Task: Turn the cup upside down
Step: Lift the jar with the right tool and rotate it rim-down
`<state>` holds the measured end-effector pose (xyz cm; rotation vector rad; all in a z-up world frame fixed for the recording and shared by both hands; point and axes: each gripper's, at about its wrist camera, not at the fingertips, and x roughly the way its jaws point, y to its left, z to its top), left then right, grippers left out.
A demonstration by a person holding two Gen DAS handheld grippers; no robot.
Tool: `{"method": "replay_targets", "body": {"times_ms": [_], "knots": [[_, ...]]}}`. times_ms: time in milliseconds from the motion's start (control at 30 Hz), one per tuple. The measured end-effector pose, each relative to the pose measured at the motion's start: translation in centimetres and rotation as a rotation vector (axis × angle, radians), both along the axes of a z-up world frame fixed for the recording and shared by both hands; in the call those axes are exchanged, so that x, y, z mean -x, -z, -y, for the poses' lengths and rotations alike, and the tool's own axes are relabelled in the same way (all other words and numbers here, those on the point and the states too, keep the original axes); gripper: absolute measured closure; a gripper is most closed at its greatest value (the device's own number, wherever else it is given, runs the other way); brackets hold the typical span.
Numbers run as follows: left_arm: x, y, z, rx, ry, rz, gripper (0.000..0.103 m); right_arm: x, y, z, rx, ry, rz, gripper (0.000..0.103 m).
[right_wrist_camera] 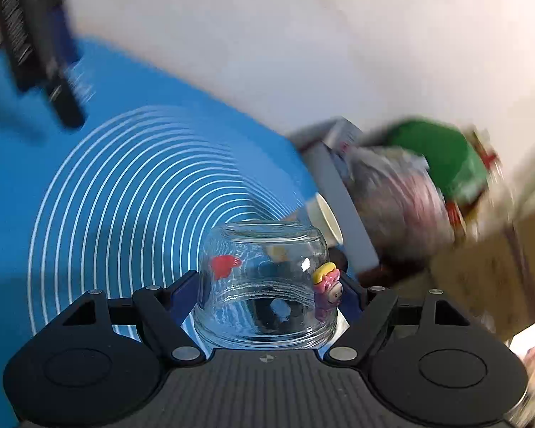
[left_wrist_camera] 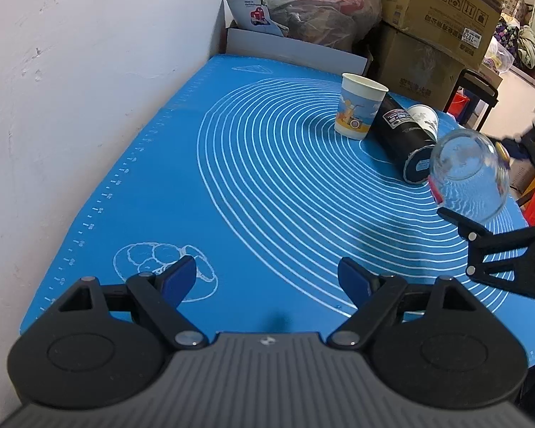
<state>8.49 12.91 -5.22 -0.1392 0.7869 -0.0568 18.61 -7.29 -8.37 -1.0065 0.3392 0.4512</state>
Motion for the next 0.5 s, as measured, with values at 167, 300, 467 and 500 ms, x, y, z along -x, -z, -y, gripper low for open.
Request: {"method": "replay_targets", "body": {"times_ms": [167, 300, 467, 500], "knots": [[-0.1, -0.3, 0.5, -0.004, 0.006, 0.010, 0.017, 1.7, -0.5, 2.4, -0.261, 0.142, -0.035, 0.025], [-0.2, -0.2, 1.0, -0.009, 0.014, 0.011, 0.017, 2.7, -0.1, 3.9, -0.399, 0.234, -0.054, 0.025], [-0.4, -0.2, 1.6, -0.009, 0.018, 0.014, 0.017, 3.0, 0.3, 5.7, -0.577, 0.347, -0.113, 0.025], [-0.5, -0.2, 1.7, -0.008, 0.019, 0.016, 0.017, 2.8, 0.5, 6.0, -0.617, 0.369, -0.134, 0.025]]}}
